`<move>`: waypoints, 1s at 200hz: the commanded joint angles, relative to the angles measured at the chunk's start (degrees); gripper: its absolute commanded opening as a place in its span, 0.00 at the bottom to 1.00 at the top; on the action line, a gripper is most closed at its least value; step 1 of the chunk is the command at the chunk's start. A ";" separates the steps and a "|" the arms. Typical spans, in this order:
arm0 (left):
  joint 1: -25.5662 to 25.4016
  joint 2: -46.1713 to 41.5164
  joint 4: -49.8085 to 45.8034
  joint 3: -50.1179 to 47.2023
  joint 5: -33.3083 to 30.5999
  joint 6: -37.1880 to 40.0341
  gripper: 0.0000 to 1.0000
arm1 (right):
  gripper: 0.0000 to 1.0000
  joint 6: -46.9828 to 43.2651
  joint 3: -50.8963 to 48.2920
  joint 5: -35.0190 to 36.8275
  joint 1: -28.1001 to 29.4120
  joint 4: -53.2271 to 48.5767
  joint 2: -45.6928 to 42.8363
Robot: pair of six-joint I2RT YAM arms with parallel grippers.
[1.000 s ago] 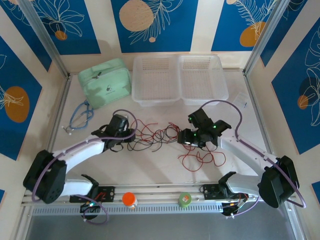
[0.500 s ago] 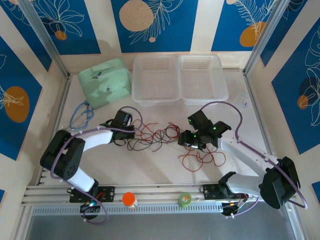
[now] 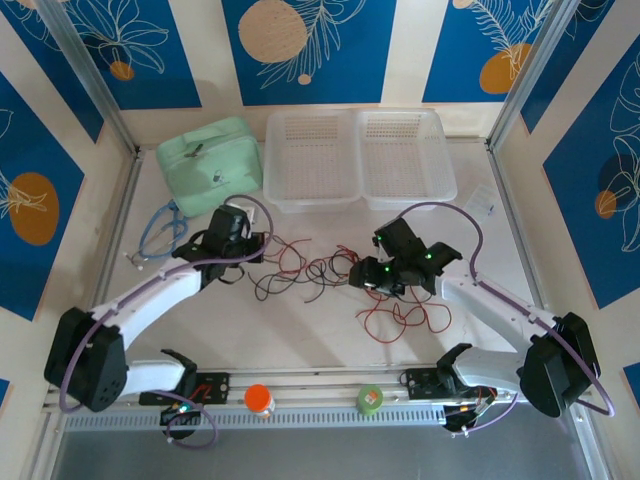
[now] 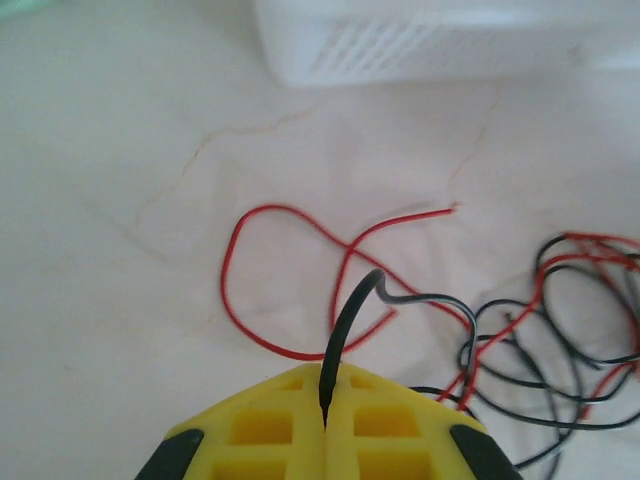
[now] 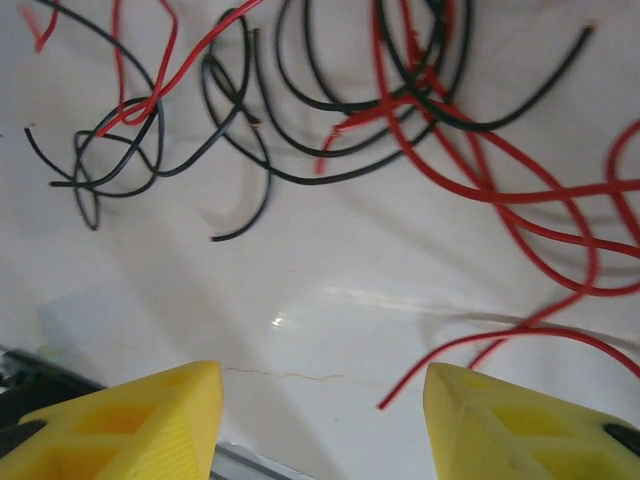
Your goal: Untangle the cables
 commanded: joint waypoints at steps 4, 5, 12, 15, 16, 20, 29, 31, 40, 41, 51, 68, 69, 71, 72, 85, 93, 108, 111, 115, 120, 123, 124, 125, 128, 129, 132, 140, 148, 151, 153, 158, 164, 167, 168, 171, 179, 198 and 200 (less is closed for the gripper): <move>-0.94 -3.69 -6.43 3.94 1.60 1.67 0.00 | 0.56 1.79 1.31 -5.53 1.60 4.64 1.98; -0.95 -3.83 -6.54 4.03 1.62 1.67 0.00 | 0.56 1.83 1.41 -5.55 1.70 4.74 2.10; -1.10 -4.49 -7.41 4.76 1.74 1.59 0.00 | 0.56 2.22 2.20 -5.73 2.48 5.39 2.91; -1.17 -4.74 -7.72 5.09 1.80 1.54 0.00 | 0.56 2.35 2.60 -5.83 2.87 5.78 3.33; -1.19 -4.84 -7.76 5.18 1.81 1.52 0.00 | 0.56 2.42 2.67 -5.88 3.00 5.87 3.52; -1.29 -5.19 -8.17 5.54 1.82 1.45 0.00 | 0.55 2.69 3.14 -5.99 3.50 6.44 4.07; -1.47 -5.82 -8.90 6.37 1.98 1.20 0.00 | 0.55 3.53 4.24 -6.43 4.81 7.80 5.55; -1.48 -5.94 -9.04 6.55 2.06 1.16 0.00 | 0.55 3.68 4.46 -6.49 5.10 8.08 5.97; -1.65 -6.45 -9.70 7.41 2.47 0.80 0.00 | 0.53 5.56 5.30 -6.67 6.32 9.86 7.49; -1.65 -6.48 -9.76 7.52 2.50 0.75 0.00 | 0.53 5.79 5.39 -6.70 6.43 10.11 7.71; -1.81 -6.91 -10.42 8.47 3.02 0.32 0.00 | 0.52 8.22 5.77 -7.45 7.55 13.48 9.25; -2.09 -7.51 -11.28 10.01 3.54 -0.25 0.00 | 0.52 11.81 6.33 -8.10 9.10 19.27 12.27; -2.09 -7.54 -11.34 10.10 3.56 -0.30 0.00 | 0.52 11.99 6.43 -7.89 9.18 19.47 12.43; -2.16 -7.65 -11.38 10.28 3.62 -0.38 0.00 | 0.52 12.34 6.59 -7.58 9.36 19.81 12.81; -2.17 -7.65 -11.44 10.32 3.60 -0.41 0.00 | 0.52 12.43 6.73 -7.41 9.45 19.96 12.96; -2.25 -8.04 -12.06 11.26 3.70 -0.78 0.00 | 0.52 12.31 8.55 -4.72 10.54 20.97 15.48; -2.27 -8.18 -12.27 11.74 3.88 -1.00 0.00 | 0.52 11.11 10.03 -2.87 10.98 20.64 17.10; -2.27 -8.54 -12.80 12.67 4.09 -1.21 0.00 | 0.53 7.88 13.09 0.90 11.05 19.26 20.31; -2.27 -8.54 -12.89 12.80 4.11 -1.23 0.00 | 0.53 7.13 13.55 1.84 11.11 18.84 20.97; -2.27 -8.62 -12.98 12.95 4.11 -1.23 0.00 | 0.53 6.16 14.36 3.16 11.07 18.32 21.78; -2.23 -8.70 -13.07 13.08 4.19 -1.23 0.00 | 0.54 4.87 15.16 4.87 11.10 17.80 22.65; -2.26 -8.71 -13.19 13.17 4.20 -1.23 0.00 | 0.54 4.15 15.60 5.94 11.11 17.61 23.25; -2.27 -8.71 -13.22 13.17 4.20 -1.23 0.00 | 0.54 3.94 15.72 6.24 11.12 17.55 23.41; -2.27 -8.75 -13.23 13.18 4.20 -1.27 0.00 | 0.54 3.70 15.82 6.57 11.12 17.52 23.62; -2.27 -8.79 -13.28 13.25 4.20 -1.30 0.00 | 0.54 2.98 16.18 7.61 11.12 17.49 24.18; -2.27 -8.79 -13.26 13.26 4.20 -1.31 0.00 | 0.54 2.74 16.27 7.92 11.12 17.49 24.27; -2.27 -8.86 -13.35 13.27 4.26 -1.29 0.00 | 0.54 2.12 16.54 8.93 11.07 17.48 24.88; -2.32 -8.97 -13.33 13.33 4.28 -1.40 0.00 | 0.54 0.31 17.18 10.93 11.03 17.85 26.32; -2.32 -9.13 -13.38 13.32 4.32 -1.51 0.00 | 0.54 -1.14 17.79 12.07 10.79 18.54 27.86; -2.33 -9.21 -13.34 13.43 4.37 -1.55 0.00 | 0.54 -1.53 18.04 12.46 10.72 18.73 28.48; -2.35 -9.23 -13.34 13.42 4.37 -1.57 0.00 | 0.54 -1.89 18.24 12.67 10.69 18.89 28.89; -2.35 -9.36 -13.34 13.43 4.44 -1.58 0.00 | 0.53 -2.49 18.70 13.29 10.59 19.25 29.93; -2.36 -9.49 -13.38 13.59 4.53 -1.64 0.00 | 0.53 -3.20 19.20 13.80 10.51 19.85 31.04; -2.36 -9.57 -13.42 13.64 4.59 -1.72 0.00 | 0.53 -3.56 19.40 13.92 10.50 20.24 31.69; -2.36 -9.58 -13.42 13.67 4.61 -1.74 0.00 | 0.53 -3.69 19.47 14.01 10.50 20.36 31.85; -2.36 -9.66 -13.47 13.75 4.63 -1.73 0.00 | 0.53 -3.96 19.77 14.19 10.46 20.67 32.36; -2.36 -9.93 -13.64 14.00 4.80 -1.84 0.00 | 0.52 -4.33 20.41 14.68 10.41 21.37 33.86; -2.36 -10.74 -14.57 15.07 4.90 -1.86 0.00 | 0.41 -4.54 21.95 15.87 10.33 21.83 36.44; -2.36 -10.84 -14.74 15.25 4.90 -1.85 0.00 | 0.40 -4.49 22.05 16.05 10.33 21.80 36.55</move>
